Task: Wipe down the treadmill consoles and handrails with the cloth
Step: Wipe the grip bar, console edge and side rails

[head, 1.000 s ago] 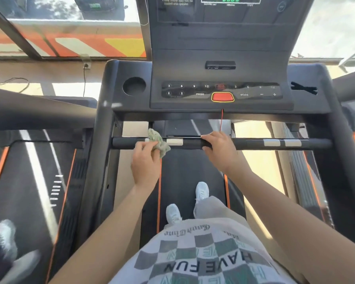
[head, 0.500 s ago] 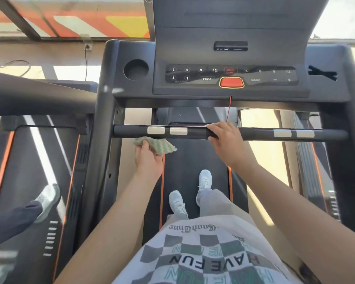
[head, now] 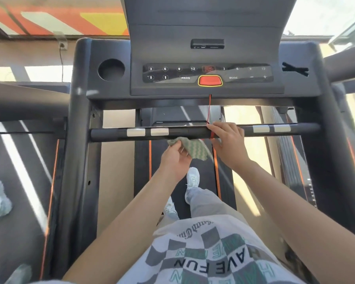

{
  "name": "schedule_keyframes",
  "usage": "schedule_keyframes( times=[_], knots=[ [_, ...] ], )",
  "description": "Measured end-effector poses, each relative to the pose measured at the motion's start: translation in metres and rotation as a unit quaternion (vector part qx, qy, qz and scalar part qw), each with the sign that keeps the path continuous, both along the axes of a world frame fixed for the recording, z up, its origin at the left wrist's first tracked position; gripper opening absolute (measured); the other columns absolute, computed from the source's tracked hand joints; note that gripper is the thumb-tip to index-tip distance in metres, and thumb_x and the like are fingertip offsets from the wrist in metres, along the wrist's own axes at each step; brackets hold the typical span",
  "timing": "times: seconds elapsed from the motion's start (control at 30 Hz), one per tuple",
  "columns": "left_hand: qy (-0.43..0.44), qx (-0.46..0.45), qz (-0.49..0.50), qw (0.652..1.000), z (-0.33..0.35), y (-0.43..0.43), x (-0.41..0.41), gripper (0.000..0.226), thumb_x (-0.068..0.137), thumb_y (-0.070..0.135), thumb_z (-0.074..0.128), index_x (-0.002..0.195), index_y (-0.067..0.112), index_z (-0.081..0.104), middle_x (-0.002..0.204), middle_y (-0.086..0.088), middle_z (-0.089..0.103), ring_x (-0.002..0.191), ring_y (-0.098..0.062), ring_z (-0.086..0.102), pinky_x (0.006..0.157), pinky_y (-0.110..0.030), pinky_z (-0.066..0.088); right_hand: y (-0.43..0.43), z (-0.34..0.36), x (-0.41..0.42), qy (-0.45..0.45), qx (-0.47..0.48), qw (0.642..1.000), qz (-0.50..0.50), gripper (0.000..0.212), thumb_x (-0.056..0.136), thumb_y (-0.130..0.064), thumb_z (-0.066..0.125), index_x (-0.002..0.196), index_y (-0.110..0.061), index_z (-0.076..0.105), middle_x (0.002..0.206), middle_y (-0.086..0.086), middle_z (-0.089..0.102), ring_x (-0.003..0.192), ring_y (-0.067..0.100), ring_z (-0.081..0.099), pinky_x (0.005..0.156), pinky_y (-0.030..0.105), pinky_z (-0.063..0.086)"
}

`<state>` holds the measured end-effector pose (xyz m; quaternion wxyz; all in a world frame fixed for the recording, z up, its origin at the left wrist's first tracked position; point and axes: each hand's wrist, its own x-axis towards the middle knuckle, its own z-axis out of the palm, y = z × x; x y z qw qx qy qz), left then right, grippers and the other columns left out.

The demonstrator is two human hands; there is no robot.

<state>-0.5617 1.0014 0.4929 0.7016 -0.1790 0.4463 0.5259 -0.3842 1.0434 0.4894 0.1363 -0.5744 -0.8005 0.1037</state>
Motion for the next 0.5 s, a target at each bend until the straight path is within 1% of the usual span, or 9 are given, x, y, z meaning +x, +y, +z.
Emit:
schedule_keyframes(
  times=[0.1,0.17,0.23,0.27,0.3,0.33,0.37,0.43,0.5],
  knots=[
    [0.025,-0.01,0.053,0.998,0.0,-0.007,-0.02,0.015,0.107,0.012,0.049,0.104,0.007,0.063,0.1,-0.007,0.068,0.091,-0.02,0.069,0.078,-0.034,0.058,-0.003,-0.004,-0.002,0.027,-0.008,0.999,-0.024,0.045,0.085,-0.008,0.072,0.128,-0.021,0.066,0.127,-0.001,0.064,0.117,0.027,0.053,0.095,0.04,0.033],
    [0.063,-0.015,0.09,0.994,0.001,-0.016,-0.037,0.013,0.105,0.012,0.053,0.109,0.007,0.064,0.103,-0.007,0.071,0.089,-0.017,0.071,0.073,-0.03,0.061,-0.005,-0.006,-0.003,0.041,-0.003,0.999,-0.03,0.043,0.087,-0.01,0.071,0.128,-0.022,0.065,0.127,-0.003,0.064,0.119,0.025,0.053,0.095,0.036,0.03],
    [0.129,0.014,0.084,0.988,0.008,-0.027,-0.05,0.018,0.103,0.011,0.055,0.12,0.008,0.063,0.111,-0.007,0.07,0.096,-0.019,0.07,0.082,-0.032,0.06,-0.006,-0.006,-0.003,0.045,-0.002,0.999,-0.028,0.041,0.09,-0.012,0.068,0.129,-0.023,0.064,0.13,-0.006,0.063,0.123,0.023,0.052,0.098,0.037,0.032],
    [0.176,0.039,0.06,0.982,0.013,-0.032,-0.053,0.02,0.103,0.009,0.055,0.122,0.01,0.062,0.111,-0.007,0.069,0.098,-0.02,0.068,0.086,-0.035,0.057,-0.007,-0.006,-0.002,0.045,-0.005,0.999,-0.026,0.04,0.092,-0.013,0.066,0.13,-0.023,0.064,0.132,-0.006,0.062,0.125,0.024,0.051,0.101,0.039,0.034],
    [0.23,0.061,0.033,0.971,0.018,-0.035,-0.055,0.019,0.102,0.007,0.056,0.12,0.011,0.062,0.107,-0.005,0.069,0.095,-0.019,0.066,0.085,-0.035,0.055,-0.007,-0.005,-0.002,0.048,-0.011,0.999,-0.025,0.04,0.093,-0.013,0.065,0.131,-0.022,0.063,0.134,-0.005,0.061,0.127,0.024,0.05,0.104,0.042,0.035],
    [0.299,0.08,0.004,0.951,0.024,-0.035,-0.055,0.017,0.1,0.005,0.058,0.115,0.012,0.062,0.103,-0.003,0.069,0.092,-0.017,0.065,0.081,-0.035,0.054,-0.007,-0.004,-0.001,0.055,-0.017,0.998,-0.023,0.04,0.093,-0.013,0.064,0.132,-0.021,0.063,0.136,-0.004,0.061,0.13,0.024,0.049,0.107,0.043,0.035],
    [0.38,0.1,-0.029,0.919,0.027,-0.032,-0.055,0.015,0.098,0.005,0.061,0.11,0.012,0.063,0.1,0.0,0.07,0.09,-0.015,0.065,0.079,-0.033,0.052,-0.007,-0.004,0.0,0.064,-0.024,0.997,-0.023,0.041,0.092,-0.012,0.064,0.133,-0.02,0.062,0.138,-0.003,0.06,0.132,0.025,0.049,0.109,0.043,0.035],
    [0.517,0.156,-0.115,0.834,0.031,-0.02,-0.053,0.016,0.096,0.017,0.068,0.112,0.018,0.067,0.103,0.005,0.073,0.092,-0.013,0.067,0.078,-0.031,0.053,-0.009,-0.005,0.006,0.071,-0.024,0.997,-0.034,0.045,0.089,-0.009,0.066,0.133,-0.018,0.062,0.138,0.0,0.06,0.132,0.026,0.049,0.111,0.042,0.034],
    [0.62,0.214,-0.205,0.726,0.027,-0.003,-0.05,0.026,0.094,0.025,0.068,0.119,0.024,0.068,0.113,0.007,0.072,0.102,-0.014,0.067,0.085,-0.031,0.052,-0.014,-0.006,0.016,0.047,0.011,0.996,-0.079,0.044,0.086,-0.011,0.069,0.129,-0.018,0.064,0.136,0.0,0.06,0.129,0.027,0.048,0.107,0.04,0.031]
  ],
)
